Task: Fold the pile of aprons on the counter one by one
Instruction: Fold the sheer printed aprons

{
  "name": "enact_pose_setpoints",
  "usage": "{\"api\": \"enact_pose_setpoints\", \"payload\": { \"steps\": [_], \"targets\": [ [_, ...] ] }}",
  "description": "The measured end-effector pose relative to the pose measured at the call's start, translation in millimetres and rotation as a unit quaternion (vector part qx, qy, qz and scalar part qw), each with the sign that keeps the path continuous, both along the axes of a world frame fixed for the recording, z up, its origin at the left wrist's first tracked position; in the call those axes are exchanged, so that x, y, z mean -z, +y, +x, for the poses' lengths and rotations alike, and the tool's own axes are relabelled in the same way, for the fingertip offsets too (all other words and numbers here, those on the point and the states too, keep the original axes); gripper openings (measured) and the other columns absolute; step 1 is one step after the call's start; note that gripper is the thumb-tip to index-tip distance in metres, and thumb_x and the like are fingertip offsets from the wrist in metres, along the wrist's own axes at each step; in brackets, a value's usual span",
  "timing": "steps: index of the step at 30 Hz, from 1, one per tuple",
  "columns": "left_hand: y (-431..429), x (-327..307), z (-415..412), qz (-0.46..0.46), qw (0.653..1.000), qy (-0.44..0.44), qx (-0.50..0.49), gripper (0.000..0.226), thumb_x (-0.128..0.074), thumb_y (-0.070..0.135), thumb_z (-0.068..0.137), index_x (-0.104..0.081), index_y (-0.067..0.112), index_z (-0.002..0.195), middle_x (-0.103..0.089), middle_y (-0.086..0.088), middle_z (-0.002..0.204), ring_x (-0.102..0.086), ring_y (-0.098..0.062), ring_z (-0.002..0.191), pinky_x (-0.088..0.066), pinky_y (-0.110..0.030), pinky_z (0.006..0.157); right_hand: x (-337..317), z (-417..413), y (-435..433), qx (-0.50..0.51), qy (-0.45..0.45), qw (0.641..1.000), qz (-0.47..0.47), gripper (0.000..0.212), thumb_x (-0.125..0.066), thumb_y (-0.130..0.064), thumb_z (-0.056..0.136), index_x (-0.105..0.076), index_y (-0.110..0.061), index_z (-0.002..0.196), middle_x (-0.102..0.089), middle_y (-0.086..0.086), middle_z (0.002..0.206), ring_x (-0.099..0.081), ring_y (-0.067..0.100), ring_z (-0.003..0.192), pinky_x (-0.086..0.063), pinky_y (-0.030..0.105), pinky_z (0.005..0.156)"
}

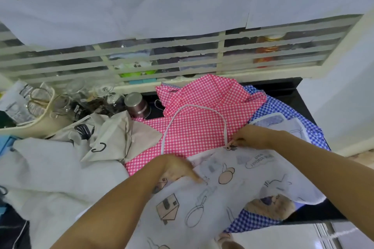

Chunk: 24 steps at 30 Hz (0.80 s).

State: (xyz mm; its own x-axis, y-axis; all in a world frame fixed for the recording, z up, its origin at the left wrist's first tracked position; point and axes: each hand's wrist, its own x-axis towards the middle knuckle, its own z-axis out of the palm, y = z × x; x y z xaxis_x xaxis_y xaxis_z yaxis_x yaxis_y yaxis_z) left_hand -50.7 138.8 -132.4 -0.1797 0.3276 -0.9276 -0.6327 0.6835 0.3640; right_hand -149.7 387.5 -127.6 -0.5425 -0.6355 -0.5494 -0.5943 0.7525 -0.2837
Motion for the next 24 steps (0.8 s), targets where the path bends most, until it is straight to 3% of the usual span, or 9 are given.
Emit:
{"api": "enact_pose_setpoints", "payload": {
  "steps": [4,6,9,12,13,15,17,19,24],
  "targets": [
    [-14.9,-1.1,3.2,-0.099,0.976,0.181,0.074,0.050,-0.049,0.042,0.097,-0.048,0.013,0.138,-0.048,-0.002,0.141,-0.046,-0.021,0.128,-0.036,-0.026,0.097,4.2,-0.2,-3.2,0.009,0.014,0.999,-0.027,0.023,-0.050,-0.028,0.098,-0.066,-0.014,0.105,-0.064,-0.001,0.109,-0.052,0.012,0.090,-0.040,0.024,0.079],
    [-17.2,0.8,8.0,-0.122,0.951,0.257,0.121,0.039,-0.041,0.042,0.100,-0.061,0.012,0.116,-0.058,-0.004,0.115,-0.053,-0.022,0.108,-0.038,-0.026,0.087,4.9,1.3,-3.5,0.020,0.027,0.998,-0.060,0.025,-0.047,-0.026,0.099,-0.064,-0.014,0.114,-0.063,-0.001,0.116,-0.054,0.013,0.098,-0.036,0.021,0.081],
    [-13.8,17.0,15.7,-0.115,0.925,0.358,0.061,0.036,-0.051,0.044,0.096,-0.051,0.012,0.079,-0.045,-0.005,0.075,-0.044,-0.019,0.071,-0.035,-0.028,0.065,5.6,2.9,-4.8,0.021,0.048,0.996,-0.067,0.029,-0.045,-0.026,0.100,-0.062,-0.014,0.120,-0.061,0.002,0.123,-0.055,0.018,0.109,-0.036,0.021,0.085],
    [-1.5,25.5,9.8,-0.150,0.864,0.481,-0.007,0.044,-0.061,0.056,0.084,-0.054,0.015,0.099,-0.051,0.002,0.090,-0.047,-0.015,0.083,-0.042,-0.026,0.071,7.6,1.9,-6.4,0.030,0.039,0.997,-0.054,0.028,-0.045,-0.027,0.100,-0.062,-0.014,0.117,-0.062,0.003,0.122,-0.056,0.020,0.109,-0.040,0.025,0.090],
    [4.8,24.6,4.9,-0.152,0.855,0.495,0.003,0.049,-0.061,0.059,0.083,-0.054,0.016,0.104,-0.051,0.003,0.096,-0.047,-0.015,0.088,-0.042,-0.027,0.075,8.2,1.9,-7.0,0.037,0.036,0.997,-0.051,0.027,-0.046,-0.027,0.099,-0.064,-0.012,0.113,-0.063,0.005,0.119,-0.057,0.020,0.106,-0.040,0.025,0.087],
    [17.0,18.6,-7.9,-0.101,0.901,0.420,-0.028,0.048,-0.059,0.060,0.084,-0.057,0.016,0.103,-0.054,0.005,0.096,-0.050,-0.014,0.088,-0.040,-0.027,0.076,8.6,1.2,-6.0,0.052,0.036,0.996,-0.060,0.026,-0.047,-0.027,0.099,-0.064,-0.010,0.110,-0.063,0.006,0.116,-0.056,0.021,0.103,-0.039,0.025,0.082],
    [27.8,13.5,-17.9,-0.065,0.942,0.327,-0.023,0.050,-0.056,0.056,0.088,-0.056,0.019,0.122,-0.050,0.009,0.112,-0.050,-0.014,0.105,-0.035,-0.023,0.088,7.3,2.1,-4.5,0.057,0.041,0.994,-0.085,0.025,-0.048,-0.023,0.099,-0.064,-0.009,0.112,-0.062,0.007,0.118,-0.055,0.022,0.105,-0.035,0.022,0.081],
    [34.2,18.8,-22.7,-0.087,0.941,0.325,0.047,0.053,-0.055,0.053,0.091,-0.058,0.015,0.127,-0.051,0.006,0.120,-0.050,-0.019,0.115,-0.034,-0.021,0.090,4.1,4.0,-2.8,0.071,0.032,0.993,-0.093,0.024,-0.048,-0.022,0.098,-0.064,-0.009,0.112,-0.062,0.006,0.116,-0.056,0.023,0.105,-0.036,0.023,0.083],
    [34.0,37.0,-14.6,-0.096,0.920,0.380,-0.013,0.024,-0.052,0.033,0.098,-0.060,0.013,0.087,-0.052,-0.002,0.083,-0.044,-0.005,0.064,-0.034,-0.014,0.057,-11.5,21.2,16.6,0.258,0.072,0.944,-0.193,0.021,-0.051,-0.021,0.097,-0.061,-0.011,0.113,-0.063,0.005,0.111,-0.058,0.020,0.097,-0.041,0.026,0.081]
  ]
}}
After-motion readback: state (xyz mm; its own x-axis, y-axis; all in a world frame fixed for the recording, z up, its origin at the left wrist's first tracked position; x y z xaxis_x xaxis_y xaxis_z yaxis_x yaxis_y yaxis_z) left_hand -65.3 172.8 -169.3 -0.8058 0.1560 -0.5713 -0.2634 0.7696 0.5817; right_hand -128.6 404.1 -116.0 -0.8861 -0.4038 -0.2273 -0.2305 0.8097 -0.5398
